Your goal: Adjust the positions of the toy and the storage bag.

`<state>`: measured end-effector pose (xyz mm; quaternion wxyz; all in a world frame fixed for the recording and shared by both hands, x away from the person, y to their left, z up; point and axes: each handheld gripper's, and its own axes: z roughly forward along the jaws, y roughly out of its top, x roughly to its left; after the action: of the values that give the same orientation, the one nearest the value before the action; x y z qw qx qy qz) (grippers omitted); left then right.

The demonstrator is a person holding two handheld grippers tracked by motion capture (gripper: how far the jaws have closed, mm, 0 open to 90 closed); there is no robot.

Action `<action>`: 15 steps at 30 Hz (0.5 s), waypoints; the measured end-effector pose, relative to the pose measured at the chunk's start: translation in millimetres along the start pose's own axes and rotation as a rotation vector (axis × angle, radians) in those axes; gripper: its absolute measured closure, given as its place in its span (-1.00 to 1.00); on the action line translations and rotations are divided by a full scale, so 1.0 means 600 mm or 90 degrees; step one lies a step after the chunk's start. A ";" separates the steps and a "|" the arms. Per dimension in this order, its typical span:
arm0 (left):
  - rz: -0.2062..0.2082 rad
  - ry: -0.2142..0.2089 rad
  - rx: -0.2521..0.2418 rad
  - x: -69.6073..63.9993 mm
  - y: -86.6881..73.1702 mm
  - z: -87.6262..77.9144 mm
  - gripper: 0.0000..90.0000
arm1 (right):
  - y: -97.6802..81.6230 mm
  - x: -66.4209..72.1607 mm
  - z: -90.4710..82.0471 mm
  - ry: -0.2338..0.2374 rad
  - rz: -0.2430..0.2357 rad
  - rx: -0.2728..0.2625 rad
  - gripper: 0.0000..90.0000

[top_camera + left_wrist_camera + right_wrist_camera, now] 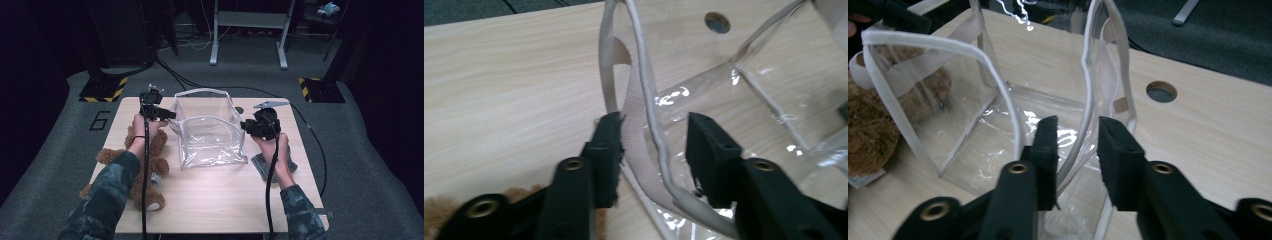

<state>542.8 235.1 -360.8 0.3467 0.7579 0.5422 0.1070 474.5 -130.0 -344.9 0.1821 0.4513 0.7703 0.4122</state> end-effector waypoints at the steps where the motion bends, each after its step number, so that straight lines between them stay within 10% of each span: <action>1: 0.000 0.003 -0.005 -0.002 -0.003 -0.002 0.18 | 0.006 -0.002 0.001 0.000 0.007 -0.011 0.43; 8: -0.007 -0.002 -0.005 -0.005 -0.003 0.005 0.36 | 0.050 -0.011 0.045 -0.042 -0.014 0.028 0.29; 15: 0.017 0.004 0.002 -0.008 0.001 0.019 0.79 | 0.052 -0.006 0.092 -0.051 -0.004 0.070 0.89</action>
<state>547.5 226.1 -368.0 0.3426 0.7652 0.5333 0.1130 529.5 -99.0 -352.9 0.1886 0.4743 0.7853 0.3504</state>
